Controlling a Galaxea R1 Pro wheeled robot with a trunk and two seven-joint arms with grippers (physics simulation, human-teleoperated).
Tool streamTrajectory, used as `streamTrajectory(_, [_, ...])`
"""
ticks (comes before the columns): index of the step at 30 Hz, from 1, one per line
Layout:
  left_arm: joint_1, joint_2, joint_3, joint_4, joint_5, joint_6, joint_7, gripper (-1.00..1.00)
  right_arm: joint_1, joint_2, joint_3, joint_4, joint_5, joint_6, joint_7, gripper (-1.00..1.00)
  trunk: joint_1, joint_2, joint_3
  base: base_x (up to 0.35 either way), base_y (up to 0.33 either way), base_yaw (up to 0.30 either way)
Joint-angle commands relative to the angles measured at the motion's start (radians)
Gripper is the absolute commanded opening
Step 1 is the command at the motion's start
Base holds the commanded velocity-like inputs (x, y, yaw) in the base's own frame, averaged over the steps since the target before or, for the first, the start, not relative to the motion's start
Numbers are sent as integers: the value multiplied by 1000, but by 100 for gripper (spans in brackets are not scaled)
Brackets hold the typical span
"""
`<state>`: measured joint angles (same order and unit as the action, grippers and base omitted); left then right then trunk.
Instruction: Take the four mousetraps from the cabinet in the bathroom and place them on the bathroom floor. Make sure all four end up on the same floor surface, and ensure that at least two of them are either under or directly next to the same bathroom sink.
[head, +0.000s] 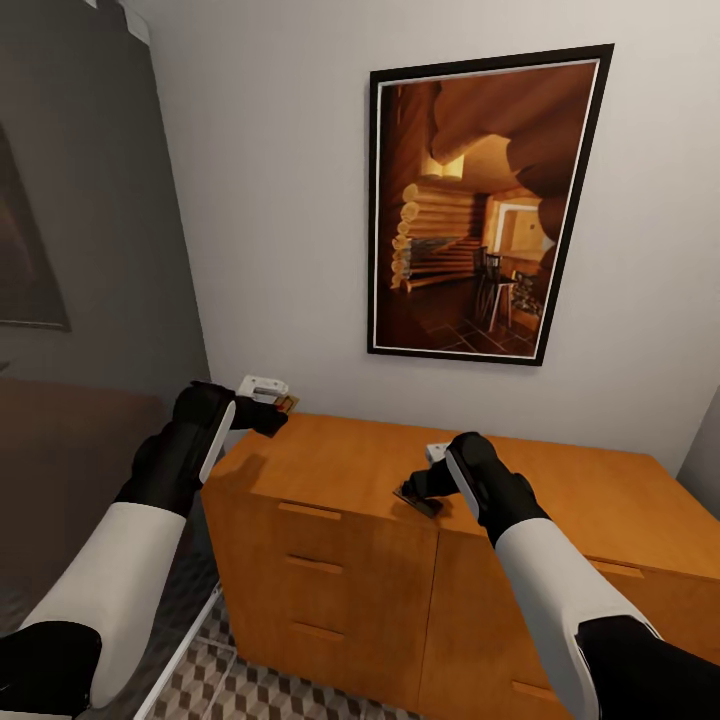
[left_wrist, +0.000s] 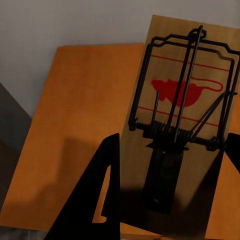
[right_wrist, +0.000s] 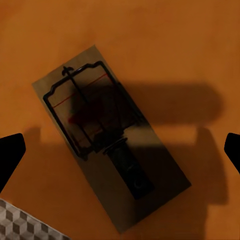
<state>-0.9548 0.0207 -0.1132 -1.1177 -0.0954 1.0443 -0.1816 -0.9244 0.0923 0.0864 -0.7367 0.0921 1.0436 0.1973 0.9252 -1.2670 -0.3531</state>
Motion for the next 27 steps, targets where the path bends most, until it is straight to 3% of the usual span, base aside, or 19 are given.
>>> streamTrajectory(1, [-1, 1, -2, -1, -10, 3, -9, -100, -1, 0, 1, 0, 10, 4, 8, 100, 0, -1, -1, 0, 0, 0])
streamTrajectory(27, [-1, 1, -1, 4, -10, 3, -9, -100, -1, -2, 3, 3, 14, 4, 12, 100, 0, -1, -1, 13, 0, 0])
